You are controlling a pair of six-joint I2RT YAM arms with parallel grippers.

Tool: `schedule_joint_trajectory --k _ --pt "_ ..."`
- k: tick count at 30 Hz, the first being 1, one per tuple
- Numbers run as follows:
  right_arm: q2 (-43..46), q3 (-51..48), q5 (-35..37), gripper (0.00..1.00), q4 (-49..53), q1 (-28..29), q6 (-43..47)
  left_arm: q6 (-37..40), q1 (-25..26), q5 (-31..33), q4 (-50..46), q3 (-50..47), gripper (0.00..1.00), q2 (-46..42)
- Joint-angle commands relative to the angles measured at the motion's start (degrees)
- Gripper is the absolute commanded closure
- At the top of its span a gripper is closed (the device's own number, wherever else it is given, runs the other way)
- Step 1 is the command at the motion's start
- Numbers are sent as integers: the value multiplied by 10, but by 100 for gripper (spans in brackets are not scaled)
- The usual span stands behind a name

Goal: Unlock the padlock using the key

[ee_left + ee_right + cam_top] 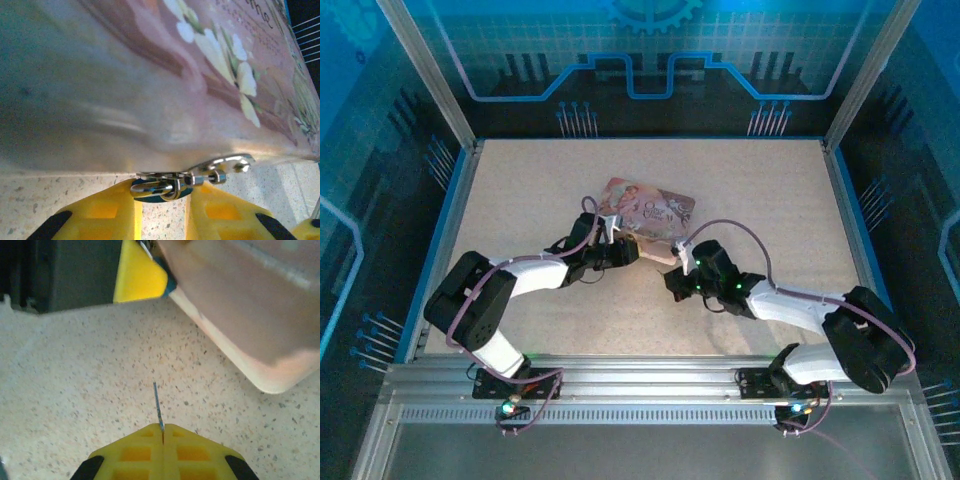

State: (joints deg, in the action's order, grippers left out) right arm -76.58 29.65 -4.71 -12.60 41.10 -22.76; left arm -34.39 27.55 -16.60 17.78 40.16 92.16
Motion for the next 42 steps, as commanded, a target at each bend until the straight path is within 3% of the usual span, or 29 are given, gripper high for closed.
schedule_joint_trajectory --k 1,17,42 --pt "-25 -17 42 100 -99 18 38 -33 7 -26 -8 31 82 -21" --pt "-135 -31 69 100 -276 28 56 -77 18 -30 -52 56 86 -39" --pt "-178 -22 44 100 -366 -1 61 -96 21 -28 -71 68 91 -53"
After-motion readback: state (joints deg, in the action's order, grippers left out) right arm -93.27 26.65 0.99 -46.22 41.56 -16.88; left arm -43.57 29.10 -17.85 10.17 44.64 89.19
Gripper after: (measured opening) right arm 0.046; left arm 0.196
